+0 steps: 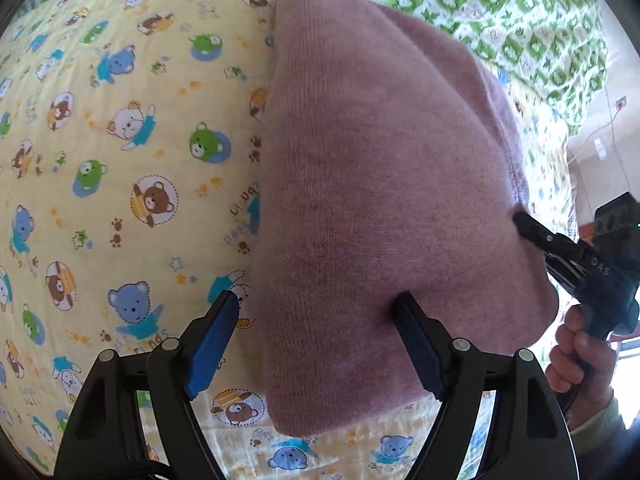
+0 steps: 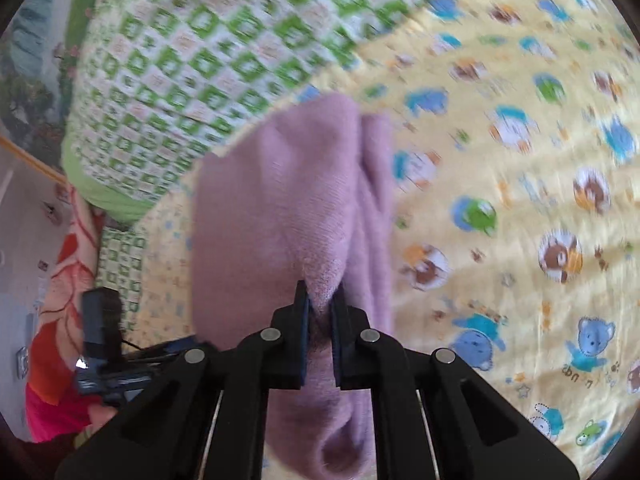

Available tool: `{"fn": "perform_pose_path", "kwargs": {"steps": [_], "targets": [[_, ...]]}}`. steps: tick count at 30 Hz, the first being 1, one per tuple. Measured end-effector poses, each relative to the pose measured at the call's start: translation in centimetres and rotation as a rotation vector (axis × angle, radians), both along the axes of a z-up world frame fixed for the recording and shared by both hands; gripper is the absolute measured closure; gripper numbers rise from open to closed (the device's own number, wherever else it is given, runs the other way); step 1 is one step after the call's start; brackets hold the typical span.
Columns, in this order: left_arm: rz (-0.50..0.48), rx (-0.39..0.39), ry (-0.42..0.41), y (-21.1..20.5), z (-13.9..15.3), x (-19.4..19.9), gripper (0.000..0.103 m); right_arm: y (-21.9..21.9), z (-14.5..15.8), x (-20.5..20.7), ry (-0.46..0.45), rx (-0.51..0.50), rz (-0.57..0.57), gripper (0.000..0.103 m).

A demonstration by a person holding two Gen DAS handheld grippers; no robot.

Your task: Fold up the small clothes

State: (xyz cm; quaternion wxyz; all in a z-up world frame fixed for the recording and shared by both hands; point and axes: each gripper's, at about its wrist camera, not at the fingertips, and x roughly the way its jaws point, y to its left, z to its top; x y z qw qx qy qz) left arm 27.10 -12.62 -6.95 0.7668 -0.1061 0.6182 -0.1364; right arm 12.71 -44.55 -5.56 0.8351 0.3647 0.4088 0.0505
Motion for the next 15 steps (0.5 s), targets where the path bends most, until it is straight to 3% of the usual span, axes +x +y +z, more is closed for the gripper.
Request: {"fn": "perform_pose_path", "kwargs": {"steps": [4, 7, 11, 15], "targets": [[-0.003, -0.009, -0.006, -0.3, 0.5, 0.8, 0.022, -0.1, -2.1, -0.2, -0.015, 0.042, -0.047, 0.091], [-0.004, -0.013, -0.035, 0.0, 1.7, 1.3, 0.022, 0.0, -1.4, -0.5, -0.021, 0.05, -0.053, 0.087], [0.029, -0.038, -0.057, 0.5, 2.9, 2.6, 0.022, 0.4, 0.6, -0.4, -0.032, -0.043, -0.046, 0.08], [0.052, -0.04, -0.042, 1.2, 2.9, 4.8, 0.022, 0.3, 1.5, 0.7, -0.032, -0.079, -0.057, 0.043]]}}
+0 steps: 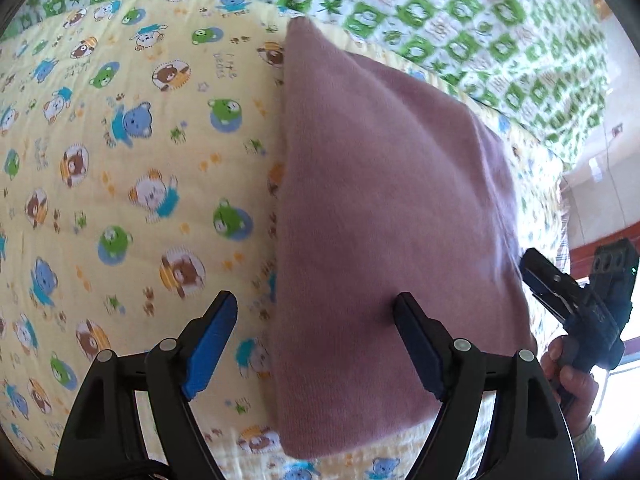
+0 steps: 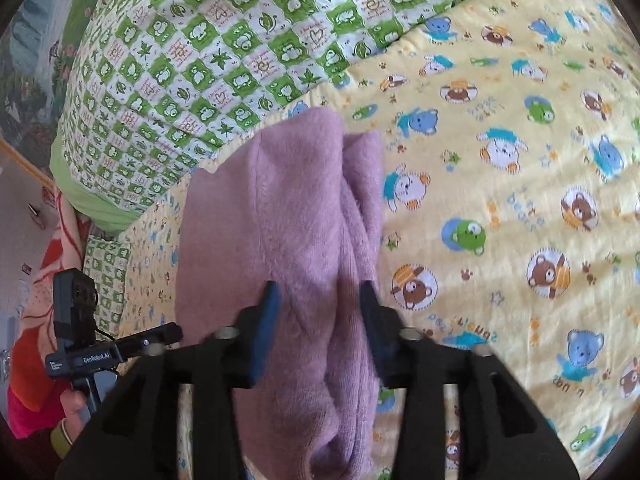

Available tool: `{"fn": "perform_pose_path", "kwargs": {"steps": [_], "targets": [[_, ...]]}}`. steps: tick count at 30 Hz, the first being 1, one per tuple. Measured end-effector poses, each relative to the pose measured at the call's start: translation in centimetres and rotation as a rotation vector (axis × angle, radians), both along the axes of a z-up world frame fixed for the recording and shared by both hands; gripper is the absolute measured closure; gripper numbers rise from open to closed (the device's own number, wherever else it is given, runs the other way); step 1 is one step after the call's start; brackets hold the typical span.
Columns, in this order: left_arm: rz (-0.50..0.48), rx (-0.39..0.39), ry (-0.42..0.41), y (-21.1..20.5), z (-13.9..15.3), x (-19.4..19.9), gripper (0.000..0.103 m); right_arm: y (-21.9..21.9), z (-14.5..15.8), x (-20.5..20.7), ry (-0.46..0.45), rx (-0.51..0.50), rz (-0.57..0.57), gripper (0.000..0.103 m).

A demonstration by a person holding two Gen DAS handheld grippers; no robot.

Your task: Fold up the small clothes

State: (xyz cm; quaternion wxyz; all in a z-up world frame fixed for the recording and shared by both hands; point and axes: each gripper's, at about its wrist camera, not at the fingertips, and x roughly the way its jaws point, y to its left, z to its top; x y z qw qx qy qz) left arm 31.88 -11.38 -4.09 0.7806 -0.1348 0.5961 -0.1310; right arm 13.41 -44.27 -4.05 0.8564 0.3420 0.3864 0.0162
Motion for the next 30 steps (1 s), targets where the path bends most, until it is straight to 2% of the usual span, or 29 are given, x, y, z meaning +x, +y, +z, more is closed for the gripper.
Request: {"fn": "perform_pose_path", "kwargs": {"steps": [7, 12, 13, 14, 15, 16, 18, 20, 24, 26, 30], "targets": [[0.014, -0.027, 0.019, 1.0, -1.1, 3.9, 0.019, -1.6, -0.8, 3.9, 0.016, 0.032, -0.007, 0.041], [0.014, -0.054, 0.025, 0.6, -2.2, 6.5, 0.019, -2.9, -2.4, 7.5, 0.047, 0.126, 0.023, 0.04], [0.011, -0.058, 0.006, 0.4, -2.1, 6.9, 0.028, -3.2, -2.8, 7.9, 0.05, 0.143, 0.019, 0.057], [-0.002, -0.066, -0.013, 0.2, -1.9, 7.1, 0.045, -3.4, -2.8, 8.2, 0.044, 0.142, 0.022, 0.072], [-0.025, -0.073, -0.027, -0.3, -1.6, 7.3, 0.05, -3.5, -2.5, 8.4, 0.032, 0.128, 0.027, 0.082], [-0.036, -0.061, -0.04, -0.8, -1.3, 7.6, 0.051, -3.7, -2.0, 8.3, 0.001, 0.126, 0.021, 0.087], [-0.057, -0.031, -0.05, -1.9, -1.3, 8.0, 0.052, -4.4, -1.4, 7.8, -0.046, 0.161, -0.015, 0.09], [-0.06, -0.012, -0.04, -2.4, -1.5, 8.0, 0.045, -4.7, -1.7, 7.5, -0.049, 0.192, -0.051, 0.09], [-0.013, -0.057, -0.002, -1.5, -1.7, 7.3, 0.035, -4.4, -3.2, 7.2, -0.021, 0.215, -0.052, 0.088], [0.013, -0.066, 0.014, -0.8, -1.9, 6.6, 0.027, -4.3, -2.7, 7.0, -0.021, 0.222, -0.043, 0.081], [0.057, -0.123, 0.043, 1.3, -2.1, 3.8, 0.025, -3.8, -1.3, 5.8, -0.005, 0.174, -0.036, 0.05]]}}
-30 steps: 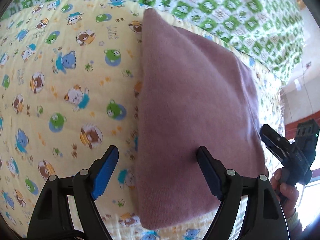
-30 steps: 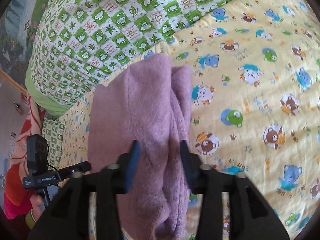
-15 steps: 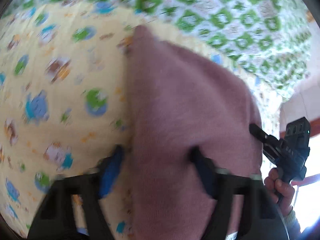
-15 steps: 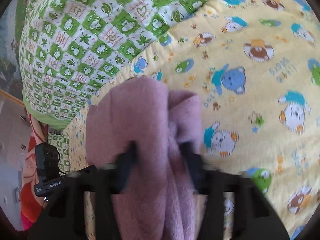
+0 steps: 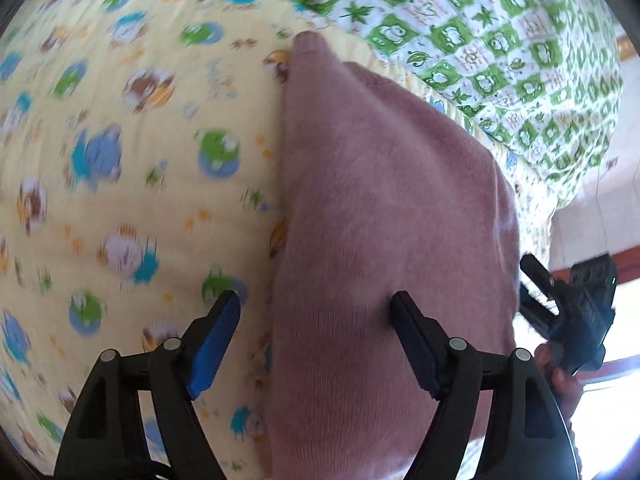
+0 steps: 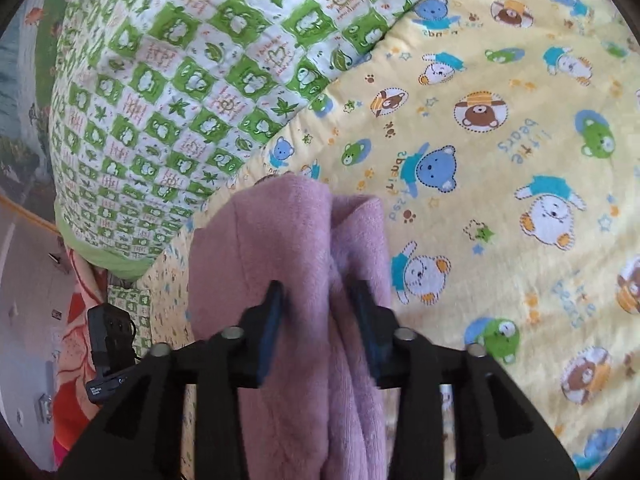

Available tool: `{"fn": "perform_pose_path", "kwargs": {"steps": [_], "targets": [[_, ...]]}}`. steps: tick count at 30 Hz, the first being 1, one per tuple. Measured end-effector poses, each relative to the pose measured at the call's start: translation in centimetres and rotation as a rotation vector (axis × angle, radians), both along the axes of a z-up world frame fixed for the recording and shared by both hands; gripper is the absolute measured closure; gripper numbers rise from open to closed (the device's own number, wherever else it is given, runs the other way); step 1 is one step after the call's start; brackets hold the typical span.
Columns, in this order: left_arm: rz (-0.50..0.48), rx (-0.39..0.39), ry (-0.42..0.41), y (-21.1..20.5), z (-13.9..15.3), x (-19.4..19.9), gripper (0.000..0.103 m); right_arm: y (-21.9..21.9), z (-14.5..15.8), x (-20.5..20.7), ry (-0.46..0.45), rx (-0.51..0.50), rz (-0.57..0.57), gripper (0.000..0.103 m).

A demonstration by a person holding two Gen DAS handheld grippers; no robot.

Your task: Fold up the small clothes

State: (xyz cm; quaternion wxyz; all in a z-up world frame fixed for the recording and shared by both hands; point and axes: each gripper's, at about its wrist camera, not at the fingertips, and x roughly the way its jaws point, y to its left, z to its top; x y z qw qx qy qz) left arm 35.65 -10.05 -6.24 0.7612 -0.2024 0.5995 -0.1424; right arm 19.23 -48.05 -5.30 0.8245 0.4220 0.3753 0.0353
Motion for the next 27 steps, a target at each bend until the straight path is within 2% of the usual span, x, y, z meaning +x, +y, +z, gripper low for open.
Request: {"fn": "perform_pose_path", "kwargs": {"steps": [1, 2, 7, 10, 12, 13, 14, 15, 16, 20, 27], "targets": [[0.006, -0.01, 0.005, 0.2, -0.1, -0.6, 0.025, 0.2, 0.2, -0.4, -0.009, -0.004, 0.01, 0.041], [0.012, -0.016, 0.01, 0.0, -0.2, -1.1, 0.024, 0.6, 0.3, -0.8, -0.015, -0.008, 0.025, 0.039], [0.023, -0.004, 0.039, -0.7, -1.0, -2.9, 0.018, 2.4, -1.0, -1.6, 0.051, -0.069, 0.105, 0.038], [0.03, 0.018, 0.044, -1.2, -1.6, -3.0, 0.016, 2.5, -2.6, -1.6, 0.064, -0.017, 0.113, 0.038], [0.019, 0.011, 0.051, -1.5, -2.0, -2.9, 0.021, 2.8, -3.4, -1.2, 0.056, 0.015, 0.132, 0.038], [0.007, -0.007, 0.048, -1.8, -2.1, -2.7, 0.033, 3.1, -3.7, -1.0, 0.056, 0.019, 0.14, 0.038], [-0.007, -0.019, 0.043, -2.1, -2.1, -2.6, 0.037, 3.1, -3.9, -1.0, 0.058, 0.022, 0.142, 0.04], [-0.011, -0.01, 0.034, -2.4, -2.0, -2.5, 0.04, 3.1, -4.0, -0.9, 0.056, 0.029, 0.143, 0.048], [-0.024, -0.005, 0.02, -2.7, -1.8, -2.5, 0.047, 3.2, -4.2, -0.7, 0.055, 0.045, 0.143, 0.058], [-0.033, -0.015, -0.038, -2.7, -0.4, -2.9, 0.067, 3.2, -3.8, -1.1, 0.049, 0.065, 0.131, 0.069], [0.018, -0.041, -0.123, -0.2, 3.1, -5.3, 0.074, 5.1, 0.2, -2.4, -0.03, 0.061, 0.129, 0.073]]}}
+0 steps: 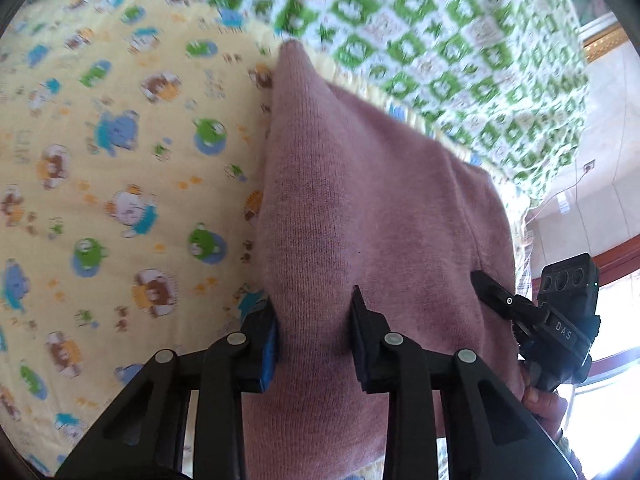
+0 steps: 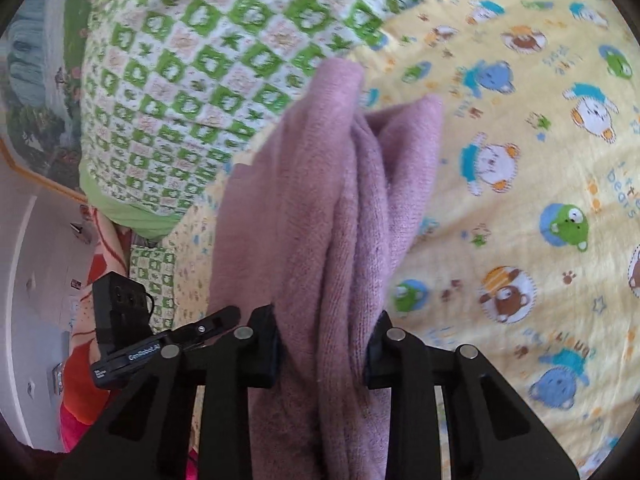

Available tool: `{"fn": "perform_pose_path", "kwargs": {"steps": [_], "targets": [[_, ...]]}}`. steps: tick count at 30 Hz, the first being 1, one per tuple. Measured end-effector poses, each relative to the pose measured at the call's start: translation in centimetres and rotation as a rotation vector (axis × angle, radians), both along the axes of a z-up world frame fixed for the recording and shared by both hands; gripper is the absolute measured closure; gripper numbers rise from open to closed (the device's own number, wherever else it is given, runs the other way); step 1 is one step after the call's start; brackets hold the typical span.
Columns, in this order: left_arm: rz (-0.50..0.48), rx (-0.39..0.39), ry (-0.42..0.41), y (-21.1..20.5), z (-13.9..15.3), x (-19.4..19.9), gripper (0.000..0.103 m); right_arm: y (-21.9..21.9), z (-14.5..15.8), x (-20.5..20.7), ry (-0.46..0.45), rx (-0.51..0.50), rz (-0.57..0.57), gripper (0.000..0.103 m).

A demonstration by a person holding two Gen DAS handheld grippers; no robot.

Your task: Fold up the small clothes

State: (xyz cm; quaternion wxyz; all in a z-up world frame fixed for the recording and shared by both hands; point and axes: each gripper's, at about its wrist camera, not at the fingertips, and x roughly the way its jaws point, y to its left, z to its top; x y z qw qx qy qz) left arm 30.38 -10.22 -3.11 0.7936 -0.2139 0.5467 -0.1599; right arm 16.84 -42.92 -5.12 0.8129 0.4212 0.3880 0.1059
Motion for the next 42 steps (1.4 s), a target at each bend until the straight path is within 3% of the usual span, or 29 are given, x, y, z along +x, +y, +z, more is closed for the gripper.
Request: {"fn": "perform_pose_path", "kwargs": {"steps": [8, 12, 17, 22, 29, 36, 42], "targets": [[0.117, -0.013, -0.092, 9.4, 5.0, -3.9, 0.075, 6.6, 4.5, 0.8, -0.1, 0.003, 0.095, 0.074], [0.182, 0.03, -0.125, 15.3, 6.7, -6.6, 0.075, 11.3, 5.1, 2.1, -0.129, 0.022, 0.157, 0.074], [0.257, 0.055, -0.108, 21.3, 6.3, -9.4, 0.075, 18.0, 4.7, 4.0, -0.137, 0.047, 0.241, 0.074], [0.318, 0.064, -0.062, 25.4, 3.8, -11.2, 0.077, 23.6, 2.8, 5.6, -0.104, 0.047, 0.305, 0.074], [0.334, 0.016, -0.013, 28.4, 0.3, -12.5, 0.083, 25.6, -0.1, 6.2, -0.027, 0.016, 0.334, 0.074], [0.277, 0.094, -0.001, 26.7, -0.2, -11.8, 0.082, 24.5, -2.3, 6.3, 0.035, -0.026, 0.306, 0.071], [0.286, 0.09, 0.013, 27.0, 0.1, -12.1, 0.077, 24.1, -2.0, 6.0, 0.055, -0.037, 0.285, 0.063]]}}
